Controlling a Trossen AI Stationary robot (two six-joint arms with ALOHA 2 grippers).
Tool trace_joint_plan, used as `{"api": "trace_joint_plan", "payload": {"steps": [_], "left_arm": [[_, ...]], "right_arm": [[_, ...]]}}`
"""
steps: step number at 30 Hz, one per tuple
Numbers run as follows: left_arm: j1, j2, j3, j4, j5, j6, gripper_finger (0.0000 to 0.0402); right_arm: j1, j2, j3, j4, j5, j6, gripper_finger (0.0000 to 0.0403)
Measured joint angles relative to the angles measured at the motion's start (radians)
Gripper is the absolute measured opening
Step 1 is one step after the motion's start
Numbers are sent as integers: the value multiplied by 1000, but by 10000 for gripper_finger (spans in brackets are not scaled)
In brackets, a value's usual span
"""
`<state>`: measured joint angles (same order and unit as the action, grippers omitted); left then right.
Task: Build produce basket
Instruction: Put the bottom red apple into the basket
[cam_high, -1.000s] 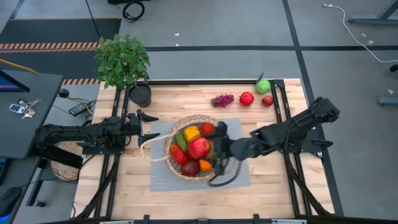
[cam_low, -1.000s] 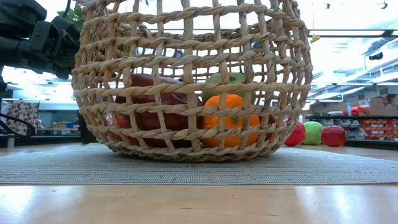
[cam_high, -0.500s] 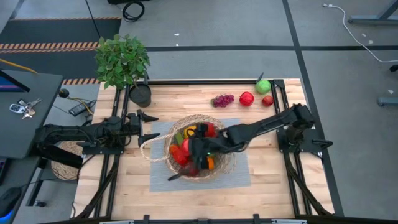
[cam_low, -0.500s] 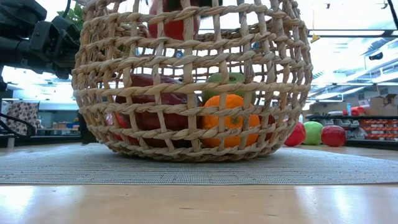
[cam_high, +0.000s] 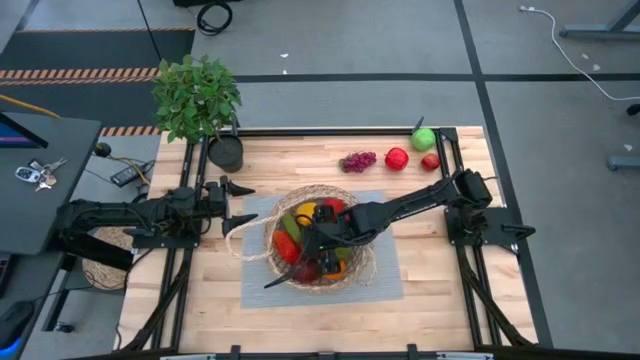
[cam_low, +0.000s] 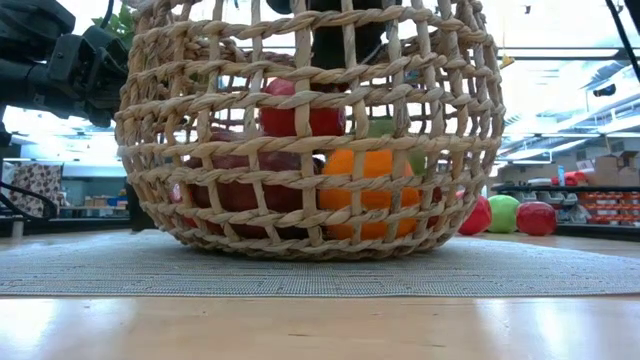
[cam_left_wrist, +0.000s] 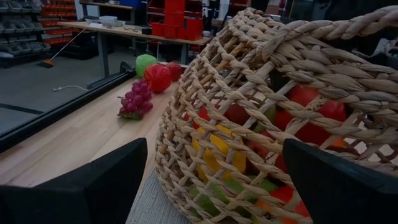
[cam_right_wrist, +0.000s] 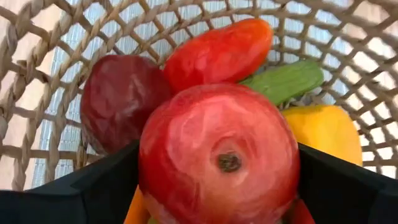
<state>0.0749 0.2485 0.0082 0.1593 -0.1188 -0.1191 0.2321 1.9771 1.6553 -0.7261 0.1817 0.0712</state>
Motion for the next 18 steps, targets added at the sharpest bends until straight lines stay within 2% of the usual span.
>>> {"api": "trace_joint_plan", "payload": {"steps": [4,11,15,18], "left_arm": [[0,0,0,0,0,0,382],[0,0,0,0,0,0,382],[0,0,0,0,0,0,382],[0,0,0,0,0,0,382]], "right_arm": [[2,-34,-2,-1,4,8,393],[4,-184,-2,15,20,14,392],[8,-251,0,44,-28,41,392],[29,-270,-1,35,-19,39,393]]}}
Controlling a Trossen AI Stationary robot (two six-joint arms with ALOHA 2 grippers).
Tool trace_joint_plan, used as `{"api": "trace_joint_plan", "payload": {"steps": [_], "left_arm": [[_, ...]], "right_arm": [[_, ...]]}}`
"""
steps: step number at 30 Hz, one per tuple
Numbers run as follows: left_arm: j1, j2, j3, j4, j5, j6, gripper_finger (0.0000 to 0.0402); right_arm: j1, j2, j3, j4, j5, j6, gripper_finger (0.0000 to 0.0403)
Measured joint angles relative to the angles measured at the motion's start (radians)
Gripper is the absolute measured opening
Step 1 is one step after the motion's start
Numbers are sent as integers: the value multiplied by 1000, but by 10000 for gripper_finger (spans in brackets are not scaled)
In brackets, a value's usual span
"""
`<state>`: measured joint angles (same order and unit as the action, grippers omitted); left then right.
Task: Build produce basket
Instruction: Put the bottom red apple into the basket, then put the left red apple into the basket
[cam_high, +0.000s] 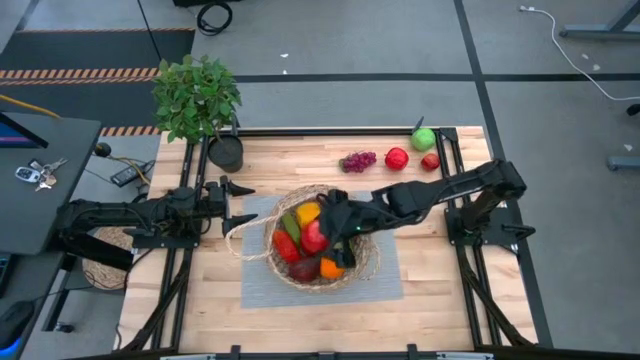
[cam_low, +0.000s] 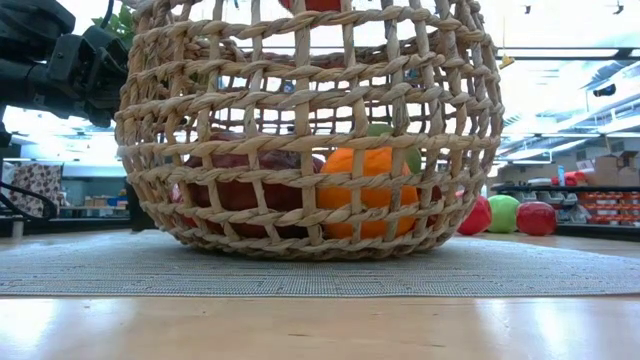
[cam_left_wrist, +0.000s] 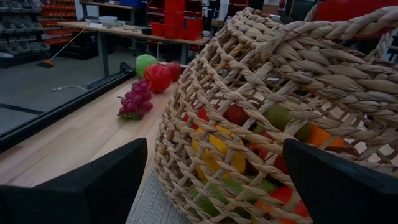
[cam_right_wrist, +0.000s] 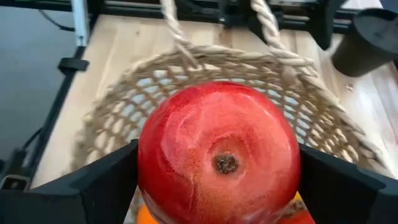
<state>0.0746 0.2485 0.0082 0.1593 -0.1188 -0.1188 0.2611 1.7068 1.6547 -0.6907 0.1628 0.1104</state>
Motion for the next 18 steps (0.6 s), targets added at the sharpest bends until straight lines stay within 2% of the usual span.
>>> {"api": "trace_joint_plan", "payload": {"steps": [10,14,18], "left_arm": [[0,0,0,0,0,0,382],[0,0,0,-1,0,0,382],[0,0,0,-1,0,0,382]], "right_arm": [[16,22,-2,-108,-27,35,399],[18,24,-2,-146,110,43,399],[14,24,-2,-99,110,-11,399]]}}
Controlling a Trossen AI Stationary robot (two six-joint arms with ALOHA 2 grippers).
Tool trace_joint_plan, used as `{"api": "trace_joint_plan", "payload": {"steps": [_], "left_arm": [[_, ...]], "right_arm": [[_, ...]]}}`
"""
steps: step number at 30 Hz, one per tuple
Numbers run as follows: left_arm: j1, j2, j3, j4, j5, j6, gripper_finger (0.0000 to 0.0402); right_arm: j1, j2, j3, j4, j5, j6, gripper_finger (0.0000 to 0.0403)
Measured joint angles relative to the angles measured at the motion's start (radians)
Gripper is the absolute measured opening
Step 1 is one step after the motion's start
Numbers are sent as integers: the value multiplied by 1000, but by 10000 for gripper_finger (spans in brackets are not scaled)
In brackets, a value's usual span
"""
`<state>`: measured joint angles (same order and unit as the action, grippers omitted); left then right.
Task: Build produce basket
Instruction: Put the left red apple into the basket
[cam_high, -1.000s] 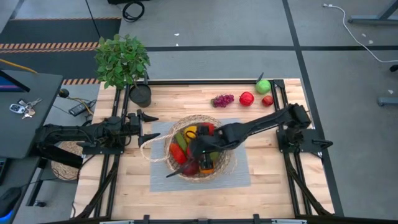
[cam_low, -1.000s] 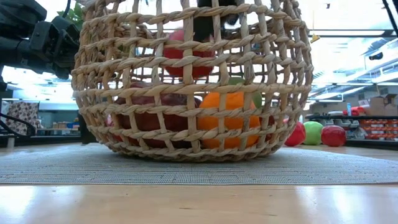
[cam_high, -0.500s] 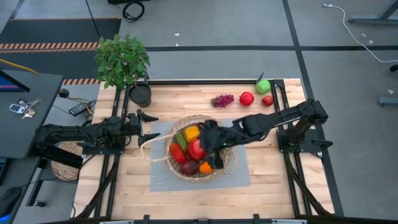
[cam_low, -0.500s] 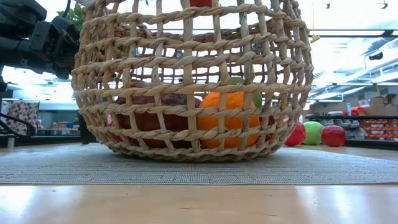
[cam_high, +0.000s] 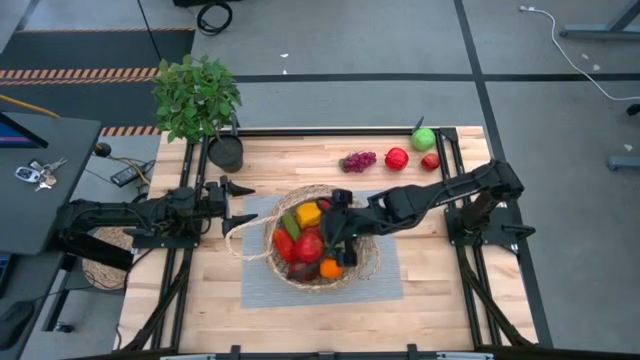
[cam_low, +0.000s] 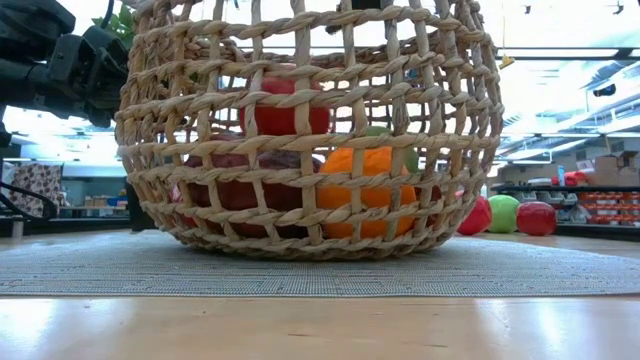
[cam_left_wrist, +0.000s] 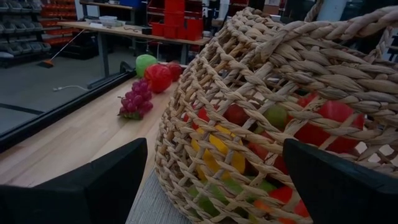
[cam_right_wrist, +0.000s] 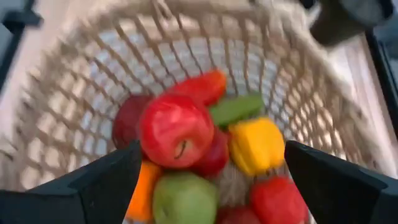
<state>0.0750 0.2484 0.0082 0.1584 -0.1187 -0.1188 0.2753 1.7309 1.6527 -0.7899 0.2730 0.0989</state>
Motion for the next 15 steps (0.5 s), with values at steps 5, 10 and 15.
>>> {"api": "trace_joint_plan", "payload": {"steps": [5,10,15], "left_arm": [[0,0,0,0,0,0,382],[0,0,0,1,0,0,382],[0,0,0,1,0,0,382]], "right_arm": [[-6,-5,0,128,99,-145,394],[-39,-35,0,288,213,-337,387],[-192,-64,0,369,169,-419,376]]}}
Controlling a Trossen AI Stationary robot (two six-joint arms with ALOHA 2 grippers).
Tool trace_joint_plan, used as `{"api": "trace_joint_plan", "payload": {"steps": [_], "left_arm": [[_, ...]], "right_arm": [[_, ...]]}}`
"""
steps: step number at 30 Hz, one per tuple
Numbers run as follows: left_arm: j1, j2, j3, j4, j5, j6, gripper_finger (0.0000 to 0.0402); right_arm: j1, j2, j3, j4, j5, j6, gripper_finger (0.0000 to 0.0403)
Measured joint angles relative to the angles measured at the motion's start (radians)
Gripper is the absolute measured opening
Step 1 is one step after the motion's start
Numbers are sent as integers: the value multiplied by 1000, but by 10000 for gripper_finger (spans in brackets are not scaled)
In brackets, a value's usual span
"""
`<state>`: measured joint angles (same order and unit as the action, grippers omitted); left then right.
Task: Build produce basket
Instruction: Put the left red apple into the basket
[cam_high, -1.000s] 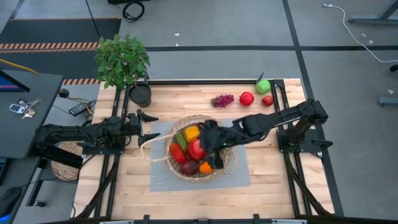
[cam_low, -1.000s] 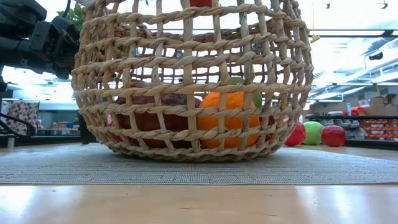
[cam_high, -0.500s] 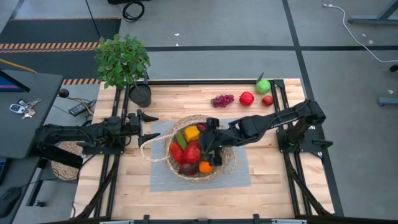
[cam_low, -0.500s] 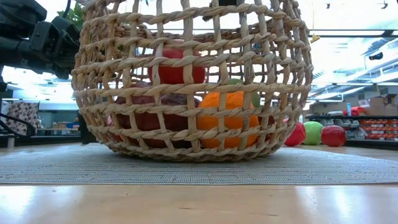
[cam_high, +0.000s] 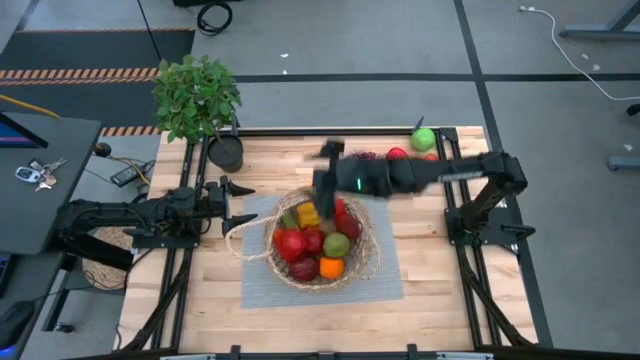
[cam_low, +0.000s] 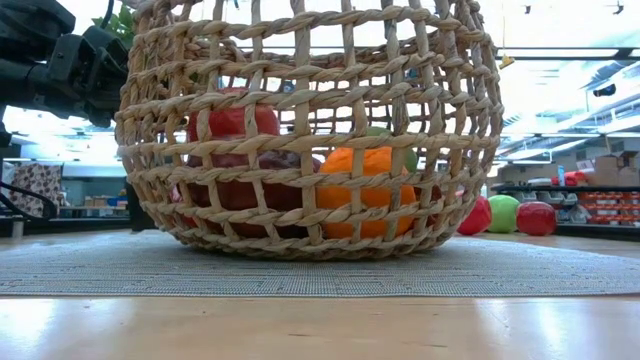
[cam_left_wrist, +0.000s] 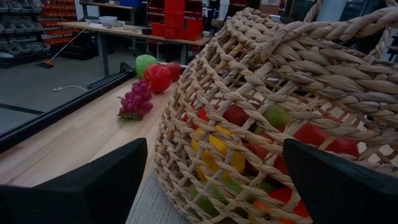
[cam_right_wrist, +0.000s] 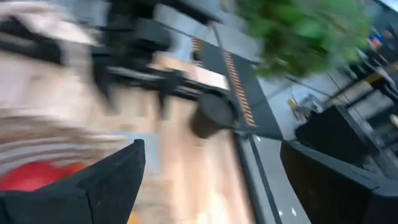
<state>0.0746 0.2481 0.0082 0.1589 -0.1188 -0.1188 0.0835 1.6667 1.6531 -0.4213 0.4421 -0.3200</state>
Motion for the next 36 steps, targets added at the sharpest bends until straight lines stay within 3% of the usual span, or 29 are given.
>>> {"api": "trace_joint_plan", "payload": {"steps": [5,11,17,22,32,36], "left_arm": [[0,0,0,0,0,0,382],[0,0,0,0,0,0,382],[0,0,0,0,0,0,382],[0,0,0,0,0,0,382],[0,0,0,0,0,-1,382],[0,0,0,0,0,-1,382]], "right_arm": [[-200,-20,1,0,-97,33,366],[-410,-25,0,-178,-179,109,362],[-586,-19,0,-400,-287,216,362],[-673,-18,-96,-430,-393,246,362],[-766,-33,-383,-391,-343,304,362],[-783,-53,-492,-328,-247,319,362]]}}
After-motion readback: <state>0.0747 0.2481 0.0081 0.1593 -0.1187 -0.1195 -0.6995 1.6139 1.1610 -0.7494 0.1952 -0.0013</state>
